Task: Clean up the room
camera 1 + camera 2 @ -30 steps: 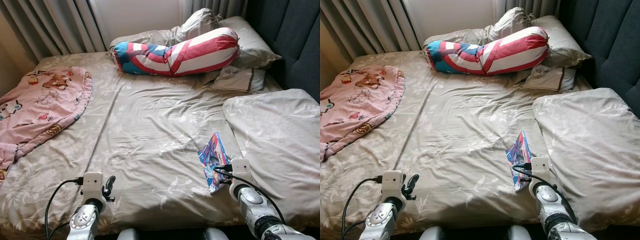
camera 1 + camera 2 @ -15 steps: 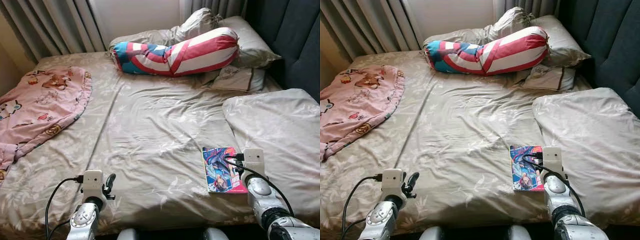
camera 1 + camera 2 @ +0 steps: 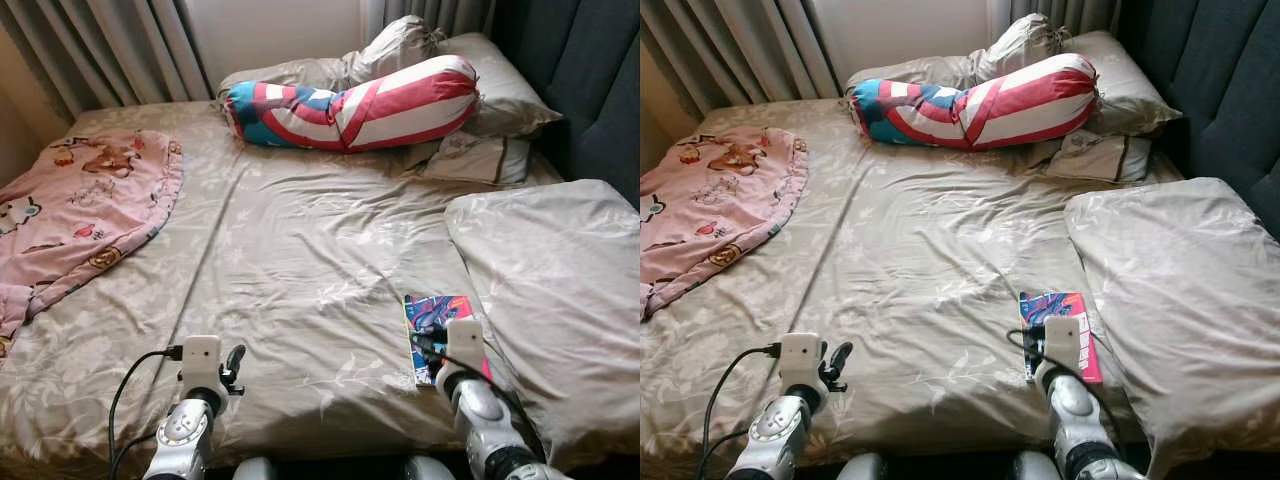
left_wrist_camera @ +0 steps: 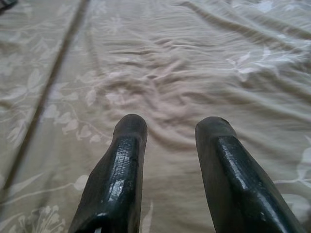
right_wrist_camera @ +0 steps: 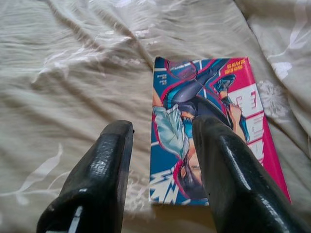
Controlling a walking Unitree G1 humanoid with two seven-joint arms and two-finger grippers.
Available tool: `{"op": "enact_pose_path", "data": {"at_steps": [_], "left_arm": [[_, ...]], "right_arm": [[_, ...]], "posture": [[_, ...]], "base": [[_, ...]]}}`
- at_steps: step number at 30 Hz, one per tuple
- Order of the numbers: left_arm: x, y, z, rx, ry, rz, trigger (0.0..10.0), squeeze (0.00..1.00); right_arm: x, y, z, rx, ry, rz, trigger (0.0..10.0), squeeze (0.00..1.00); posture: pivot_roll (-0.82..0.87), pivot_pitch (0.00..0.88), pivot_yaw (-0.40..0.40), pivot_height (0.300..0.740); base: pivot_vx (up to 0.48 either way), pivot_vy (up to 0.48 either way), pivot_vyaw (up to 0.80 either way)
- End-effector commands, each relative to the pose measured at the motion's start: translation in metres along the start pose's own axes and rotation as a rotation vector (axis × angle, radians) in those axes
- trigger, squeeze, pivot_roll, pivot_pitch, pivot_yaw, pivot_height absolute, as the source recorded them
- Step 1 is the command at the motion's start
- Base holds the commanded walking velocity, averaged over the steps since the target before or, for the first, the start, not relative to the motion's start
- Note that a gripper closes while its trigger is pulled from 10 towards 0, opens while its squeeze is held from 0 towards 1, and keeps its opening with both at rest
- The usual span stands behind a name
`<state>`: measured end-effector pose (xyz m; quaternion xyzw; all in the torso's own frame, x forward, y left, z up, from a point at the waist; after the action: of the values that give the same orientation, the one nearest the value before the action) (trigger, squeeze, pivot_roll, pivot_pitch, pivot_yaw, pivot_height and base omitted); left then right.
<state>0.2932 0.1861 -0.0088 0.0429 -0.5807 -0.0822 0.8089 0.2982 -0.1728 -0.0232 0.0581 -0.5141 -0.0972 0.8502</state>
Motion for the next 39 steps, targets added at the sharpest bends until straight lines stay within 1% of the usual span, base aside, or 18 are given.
{"op": "enact_pose_path", "data": {"at_steps": [1,4,6,9,10,11,12,14,15,16,17,20,22,26,30,35,37,39], "left_arm": [[-0.005,0.001,0.000,-0.003,0.036,-0.015,10.0,0.00],[-0.008,-0.002,-0.001,-0.020,0.064,-0.020,10.0,0.00],[-0.013,-0.005,-0.001,-0.037,0.101,-0.029,10.0,0.00],[-0.021,-0.005,0.001,-0.046,0.157,-0.040,10.0,0.00],[-0.021,-0.005,0.001,-0.046,0.157,-0.040,10.0,0.00],[-0.027,-0.005,0.003,-0.049,0.188,-0.045,10.0,0.00],[-0.031,-0.006,0.004,-0.051,0.210,-0.048,10.0,0.00],[-0.039,-0.007,0.008,-0.056,0.253,-0.053,10.0,0.00],[-0.051,-0.010,0.015,-0.069,0.312,-0.059,10.0,0.00],[-0.051,-0.010,0.015,-0.069,0.312,-0.059,10.0,0.00],[-0.059,-0.013,0.019,-0.077,0.347,-0.062,10.0,0.00],[-0.070,-0.015,0.026,-0.080,0.405,-0.061,10.0,0.00],[-0.078,-0.015,0.031,-0.068,0.445,-0.054,10.0,0.00],[-0.083,-0.012,0.035,-0.034,0.472,-0.042,10.0,0.00],[-0.087,-0.008,0.038,-0.005,0.493,-0.068,10.0,0.00],[-0.088,-0.007,0.039,0.016,0.501,-0.023,10.0,0.00],[-0.088,-0.008,0.038,0.012,0.500,-0.024,10.0,0.00],[-0.088,-0.008,0.039,0.011,0.502,-0.024,10.0,0.00]], "right_arm": [[0.000,0.003,0.000,0.015,-0.001,-0.019,10.0,0.00],[-0.013,-0.004,0.004,-0.006,0.060,-0.011,10.0,0.00],[-0.030,-0.017,0.010,-0.063,0.132,-0.050,10.0,0.00],[-0.050,-0.031,0.021,-0.136,0.197,-0.190,10.0,0.00],[-0.050,-0.031,0.021,-0.136,0.197,-0.190,10.0,0.00],[-0.060,-0.036,0.026,-0.168,0.224,-0.254,10.0,0.00],[-0.065,-0.039,0.029,-0.182,0.243,-0.263,10.0,0.00],[-0.076,-0.042,0.035,-0.194,0.292,-0.243,10.0,0.00],[-0.093,-0.043,0.046,-0.184,0.358,-0.182,10.0,0.00],[-0.093,-0.043,0.046,-0.184,0.358,-0.182,10.0,0.00],[-0.101,-0.044,0.051,-0.184,0.381,-0.178,10.0,0.00],[-0.109,-0.046,0.057,-0.203,0.395,-0.210,10.0,0.00],[-0.115,-0.046,0.061,-0.195,0.412,-0.190,10.0,0.00],[-0.120,-0.045,0.065,-0.184,0.437,-0.165,10.0,0.00],[-0.121,-0.040,0.064,-0.147,0.455,-0.085,10.0,0.00],[-0.118,-0.032,0.059,-0.136,0.447,-0.059,10.0,0.00],[-0.118,-0.029,0.058,-0.134,0.449,-0.050,10.0,0.00],[-0.122,-0.032,0.062,-0.135,0.462,-0.032,10.0,0.00]], "posture": [[-0.08,0.003,0.035,0.704],[-0.08,0.000,0.029,0.722],[-0.08,0.000,0.029,0.722],[-0.09,0.000,0.034,0.722],[-0.09,0.000,0.034,0.722],[-0.09,0.000,0.037,0.722],[-0.09,0.000,0.037,0.722],[-0.10,0.000,0.037,0.722],[-0.10,0.000,0.035,0.722],[-0.10,0.000,0.035,0.722],[-0.10,0.000,0.033,0.722],[-0.10,0.000,0.032,0.722],[-0.10,0.000,0.031,0.722],[-0.09,0.000,0.029,0.722],[-0.10,0.000,0.028,0.722],[-0.10,0.000,0.027,0.722],[-0.10,0.000,0.027,0.722],[-0.10,0.000,0.030,0.722]], "base": [[0.000,0.000,0.00],[0.000,0.000,0.00],[0.000,0.000,0.00],[0.000,0.000,0.00],[0.000,0.000,0.00],[0.000,0.000,0.00],[0.000,0.000,0.00],[0.000,0.000,0.00],[0.000,0.000,0.00],[0.000,0.000,0.00],[0.000,0.000,0.00],[0.000,0.000,0.00],[0.000,0.000,0.00],[0.000,0.000,0.00],[0.000,0.000,0.00],[0.000,0.000,0.00],[0.000,0.000,0.63],[0.000,0.000,0.80]]}}
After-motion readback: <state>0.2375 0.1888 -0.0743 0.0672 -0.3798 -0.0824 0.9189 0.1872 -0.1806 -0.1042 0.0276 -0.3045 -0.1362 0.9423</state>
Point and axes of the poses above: a point about 5 cm out from each wrist's last joint towards the gripper, its own z axis pointing back from the gripper into the wrist, its own x axis along the axis of the wrist's last joint, y = z × x, the point moved 2 cm from there along -z, pointing out of the wrist towards the gripper, and after that the axes turned 11 degrees about -z, right-handed, at the moved point
